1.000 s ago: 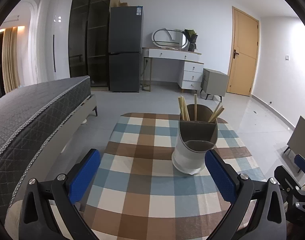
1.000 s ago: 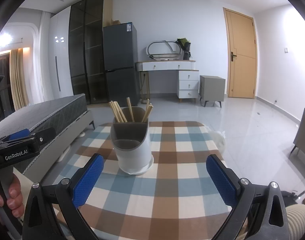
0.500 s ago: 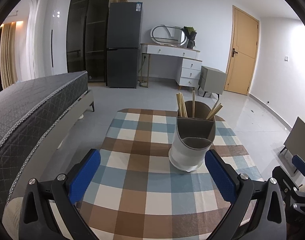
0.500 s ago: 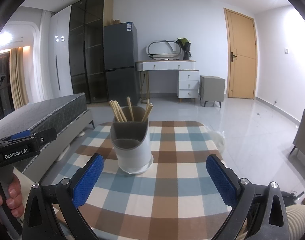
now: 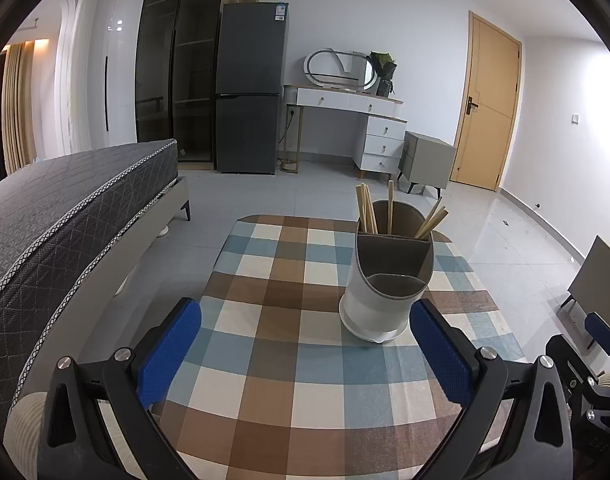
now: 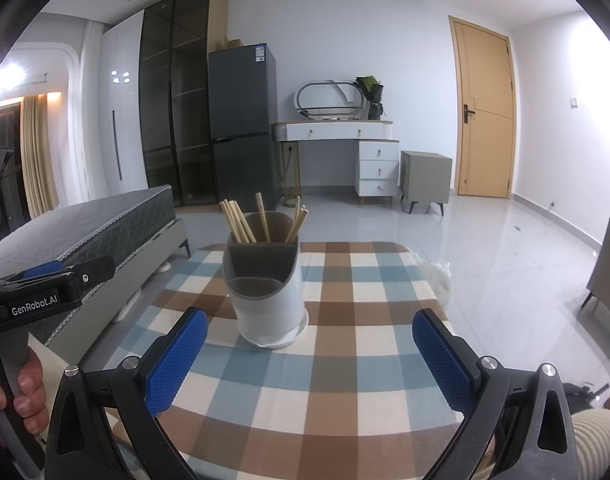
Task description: Organize utensils
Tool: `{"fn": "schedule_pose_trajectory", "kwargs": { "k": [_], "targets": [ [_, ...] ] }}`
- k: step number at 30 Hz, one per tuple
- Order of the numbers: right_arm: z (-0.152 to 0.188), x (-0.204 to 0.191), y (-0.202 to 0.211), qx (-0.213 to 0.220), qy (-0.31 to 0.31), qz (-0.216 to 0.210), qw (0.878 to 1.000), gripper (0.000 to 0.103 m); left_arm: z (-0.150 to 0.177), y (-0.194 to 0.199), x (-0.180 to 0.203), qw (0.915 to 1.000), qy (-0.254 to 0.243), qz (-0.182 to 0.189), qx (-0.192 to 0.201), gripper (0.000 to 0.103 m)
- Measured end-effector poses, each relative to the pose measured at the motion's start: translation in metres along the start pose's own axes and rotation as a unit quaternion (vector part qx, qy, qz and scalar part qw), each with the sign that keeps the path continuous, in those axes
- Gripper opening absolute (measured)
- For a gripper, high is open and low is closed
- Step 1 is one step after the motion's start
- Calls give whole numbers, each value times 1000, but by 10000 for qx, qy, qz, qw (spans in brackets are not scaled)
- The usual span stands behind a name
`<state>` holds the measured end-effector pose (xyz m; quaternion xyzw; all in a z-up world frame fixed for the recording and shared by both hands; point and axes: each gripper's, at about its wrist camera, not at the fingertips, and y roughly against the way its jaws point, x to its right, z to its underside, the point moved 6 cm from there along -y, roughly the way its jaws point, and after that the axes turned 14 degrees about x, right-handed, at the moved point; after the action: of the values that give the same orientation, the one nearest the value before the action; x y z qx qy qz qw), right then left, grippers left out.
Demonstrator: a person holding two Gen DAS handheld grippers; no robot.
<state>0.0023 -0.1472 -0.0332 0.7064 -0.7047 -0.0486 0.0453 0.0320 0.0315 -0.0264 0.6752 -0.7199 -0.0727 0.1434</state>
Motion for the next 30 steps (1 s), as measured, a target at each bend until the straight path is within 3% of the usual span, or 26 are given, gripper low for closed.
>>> {"fn": "schedule_pose_trajectory", "kwargs": {
  "k": [30],
  "targets": [
    [-1, 4, 2, 38, 36, 74, 10000, 103, 1, -1, 0, 10000, -76, -23, 17, 101]
  ]
}}
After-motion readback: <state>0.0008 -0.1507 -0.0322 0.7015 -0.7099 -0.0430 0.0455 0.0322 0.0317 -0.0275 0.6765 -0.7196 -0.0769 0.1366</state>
